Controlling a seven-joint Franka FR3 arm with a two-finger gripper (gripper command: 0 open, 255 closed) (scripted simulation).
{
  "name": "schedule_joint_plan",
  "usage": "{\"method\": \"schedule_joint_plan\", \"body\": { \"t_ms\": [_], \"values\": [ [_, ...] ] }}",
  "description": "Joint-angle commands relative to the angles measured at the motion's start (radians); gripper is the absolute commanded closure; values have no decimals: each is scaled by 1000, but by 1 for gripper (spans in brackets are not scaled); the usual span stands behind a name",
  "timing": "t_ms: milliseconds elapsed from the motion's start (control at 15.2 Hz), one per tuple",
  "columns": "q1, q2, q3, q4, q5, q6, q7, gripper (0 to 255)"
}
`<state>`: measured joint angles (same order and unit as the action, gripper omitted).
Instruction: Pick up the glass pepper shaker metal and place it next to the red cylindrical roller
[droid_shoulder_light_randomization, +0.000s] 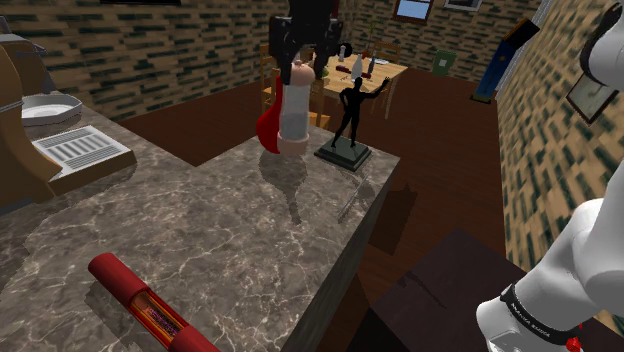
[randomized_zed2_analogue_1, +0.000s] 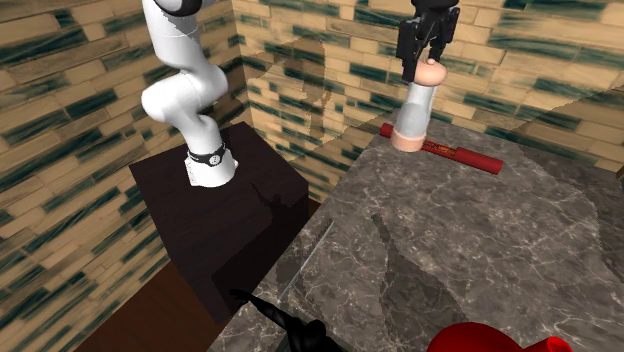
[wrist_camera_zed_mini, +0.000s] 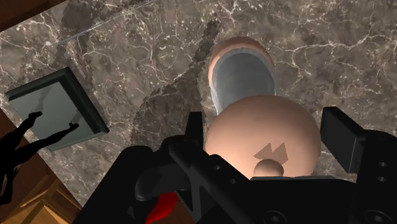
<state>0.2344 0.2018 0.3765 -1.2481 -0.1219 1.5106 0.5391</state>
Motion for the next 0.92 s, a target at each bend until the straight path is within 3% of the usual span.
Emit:
{"method": "schedule_joint_plan", "body": {
  "t_ms": [0,462,858],
  "values": [
    [28,-12,18,-23,-2,9,49,255],
    [137,8,80,0,-33,-10,213,255],
    [255,78,130,89,-85,-51,359,255]
  ]
}}
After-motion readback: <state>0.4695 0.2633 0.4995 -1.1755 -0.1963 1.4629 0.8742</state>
